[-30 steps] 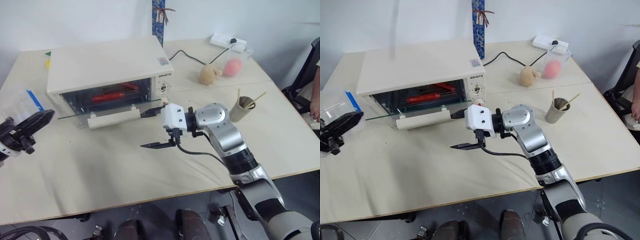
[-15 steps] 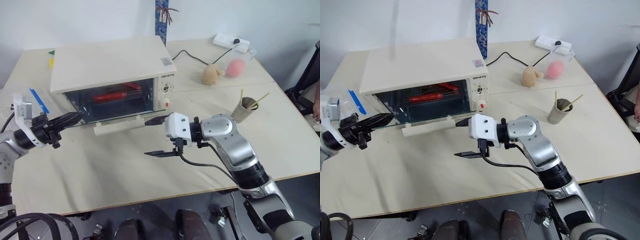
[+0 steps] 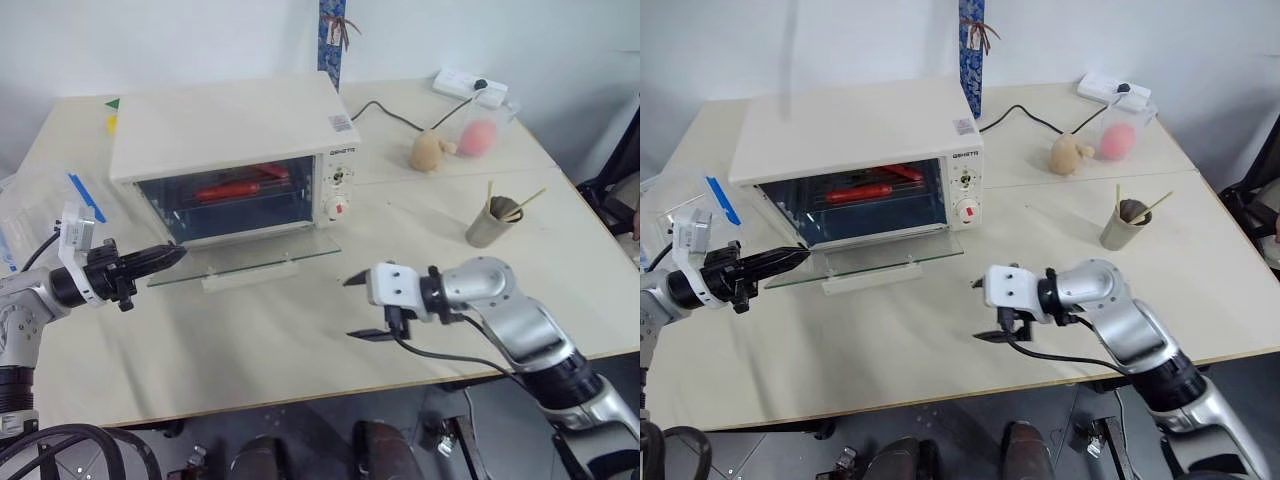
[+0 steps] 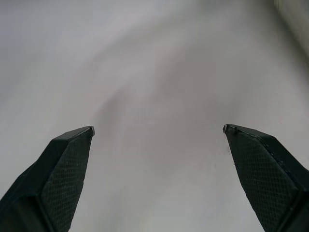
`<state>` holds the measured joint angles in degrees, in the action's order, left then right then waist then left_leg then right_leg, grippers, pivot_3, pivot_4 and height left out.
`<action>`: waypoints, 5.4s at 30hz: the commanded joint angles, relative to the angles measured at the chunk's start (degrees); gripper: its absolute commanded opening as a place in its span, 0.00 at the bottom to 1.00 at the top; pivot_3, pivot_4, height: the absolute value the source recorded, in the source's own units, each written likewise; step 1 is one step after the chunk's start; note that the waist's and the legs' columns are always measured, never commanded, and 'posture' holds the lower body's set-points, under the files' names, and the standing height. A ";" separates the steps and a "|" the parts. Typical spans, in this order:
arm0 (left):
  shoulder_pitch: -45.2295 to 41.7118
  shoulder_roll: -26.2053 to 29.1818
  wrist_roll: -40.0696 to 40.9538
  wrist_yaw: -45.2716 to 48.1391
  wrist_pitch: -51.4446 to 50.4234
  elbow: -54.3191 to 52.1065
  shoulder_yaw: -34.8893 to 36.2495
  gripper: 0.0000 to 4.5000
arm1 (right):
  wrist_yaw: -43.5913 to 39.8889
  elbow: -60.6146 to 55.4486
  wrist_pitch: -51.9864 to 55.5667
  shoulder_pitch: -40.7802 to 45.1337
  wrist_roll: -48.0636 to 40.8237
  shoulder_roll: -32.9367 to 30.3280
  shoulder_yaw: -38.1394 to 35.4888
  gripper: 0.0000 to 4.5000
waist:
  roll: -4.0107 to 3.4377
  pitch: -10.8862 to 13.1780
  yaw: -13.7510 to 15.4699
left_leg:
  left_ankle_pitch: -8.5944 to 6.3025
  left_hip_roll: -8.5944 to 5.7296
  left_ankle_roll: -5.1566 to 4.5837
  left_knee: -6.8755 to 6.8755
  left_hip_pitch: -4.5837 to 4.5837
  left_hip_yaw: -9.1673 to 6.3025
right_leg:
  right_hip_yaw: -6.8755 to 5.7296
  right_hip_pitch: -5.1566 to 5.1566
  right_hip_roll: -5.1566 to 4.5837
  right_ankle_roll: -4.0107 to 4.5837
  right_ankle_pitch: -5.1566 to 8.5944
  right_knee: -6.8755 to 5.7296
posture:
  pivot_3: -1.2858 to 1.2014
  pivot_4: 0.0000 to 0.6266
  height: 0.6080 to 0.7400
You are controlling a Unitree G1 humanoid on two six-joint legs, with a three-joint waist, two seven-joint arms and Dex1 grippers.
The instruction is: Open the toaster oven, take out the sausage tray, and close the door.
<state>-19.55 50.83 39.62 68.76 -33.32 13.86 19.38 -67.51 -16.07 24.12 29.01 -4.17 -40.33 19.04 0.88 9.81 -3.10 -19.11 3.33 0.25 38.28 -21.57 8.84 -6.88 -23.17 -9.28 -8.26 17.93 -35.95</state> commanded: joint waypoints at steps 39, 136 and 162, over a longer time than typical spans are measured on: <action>2.53 -4.06 -6.55 3.79 6.45 -0.30 -6.16 0.01 | 18.40 -1.55 5.50 -0.72 -7.80 2.73 -15.45 1.00 | -0.54 0.38 2.91 | 1.24 -1.59 -0.15 -0.12 -0.82 -4.43 | -3.18 2.22 -1.24 -0.21 -0.04 0.53 | 0.52 0.24 1.00; 0.50 -19.10 7.17 -16.14 6.18 -13.66 1.75 1.00 | 45.64 41.56 -22.23 30.42 38.68 32.03 9.72 0.01 | -0.43 0.38 -0.13 | 1.35 -1.40 -0.10 -0.25 -0.75 -3.55 | -2.20 1.56 -1.11 -0.18 -0.03 0.30 | 0.52 0.24 1.00; -0.40 -19.43 5.84 -14.38 6.76 -12.25 1.17 1.00 | 48.86 52.71 -25.04 35.70 39.88 33.51 10.40 0.83 | -0.43 0.38 -0.37 | 1.36 -1.40 -0.10 -0.26 -0.76 -3.55 | -2.20 1.54 -1.10 -0.18 -0.03 0.30 | 0.52 0.24 1.00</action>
<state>-20.08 31.37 44.93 54.55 -26.86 3.94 19.88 -20.57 35.32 0.93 62.35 35.18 -7.88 29.06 0.44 10.19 -3.46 -17.75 1.93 0.15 38.01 -22.33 5.29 -9.07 -21.62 -10.39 -8.44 17.90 -35.64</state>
